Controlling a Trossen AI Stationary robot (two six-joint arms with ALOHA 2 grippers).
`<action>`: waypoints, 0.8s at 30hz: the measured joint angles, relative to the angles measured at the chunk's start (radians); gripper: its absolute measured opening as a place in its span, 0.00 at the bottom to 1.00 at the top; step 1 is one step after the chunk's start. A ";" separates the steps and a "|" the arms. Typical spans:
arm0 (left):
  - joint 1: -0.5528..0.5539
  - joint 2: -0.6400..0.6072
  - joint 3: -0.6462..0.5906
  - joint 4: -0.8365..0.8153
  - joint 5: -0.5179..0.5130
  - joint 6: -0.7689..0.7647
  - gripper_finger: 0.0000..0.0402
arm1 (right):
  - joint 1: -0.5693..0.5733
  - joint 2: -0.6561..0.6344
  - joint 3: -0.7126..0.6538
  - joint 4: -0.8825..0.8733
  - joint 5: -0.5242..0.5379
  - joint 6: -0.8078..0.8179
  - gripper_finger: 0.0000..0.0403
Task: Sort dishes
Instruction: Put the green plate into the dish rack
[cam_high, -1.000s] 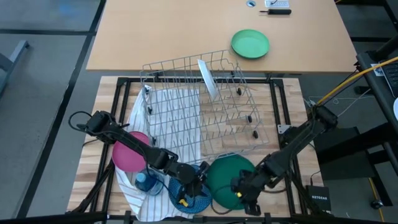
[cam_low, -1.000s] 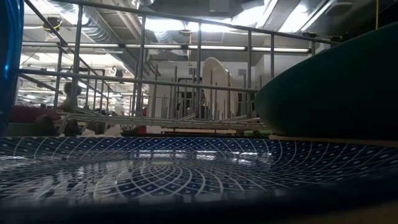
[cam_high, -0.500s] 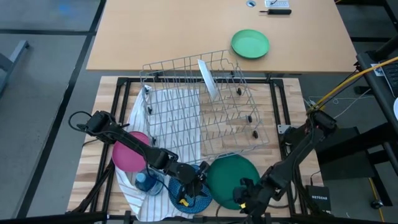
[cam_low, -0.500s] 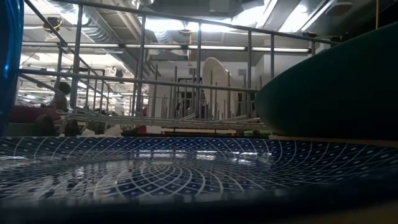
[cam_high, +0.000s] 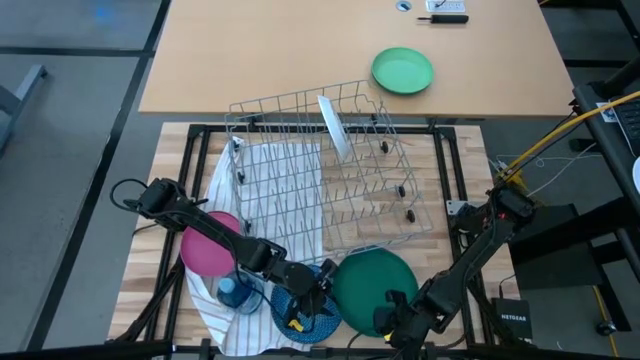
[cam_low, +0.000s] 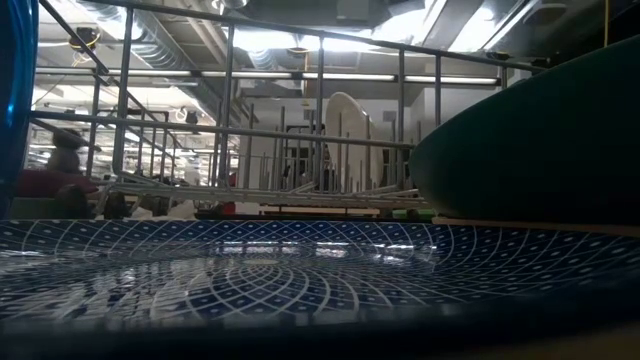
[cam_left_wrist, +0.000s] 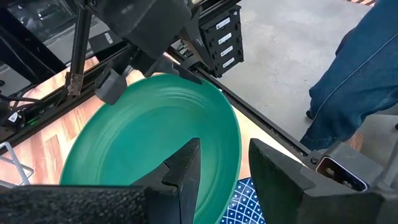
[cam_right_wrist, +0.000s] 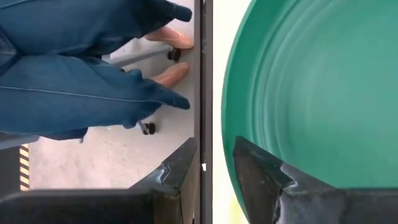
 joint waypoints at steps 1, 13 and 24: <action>0.000 0.000 0.000 0.000 0.000 -0.001 0.31 | 0.000 0.003 0.000 0.000 0.002 -0.003 0.27; 0.000 0.000 0.000 0.000 0.000 -0.020 0.31 | 0.000 0.047 0.000 -0.001 -0.004 -0.004 0.27; 0.000 0.000 0.000 0.000 0.000 -0.013 0.31 | -0.003 0.047 0.000 0.000 0.077 -0.004 0.23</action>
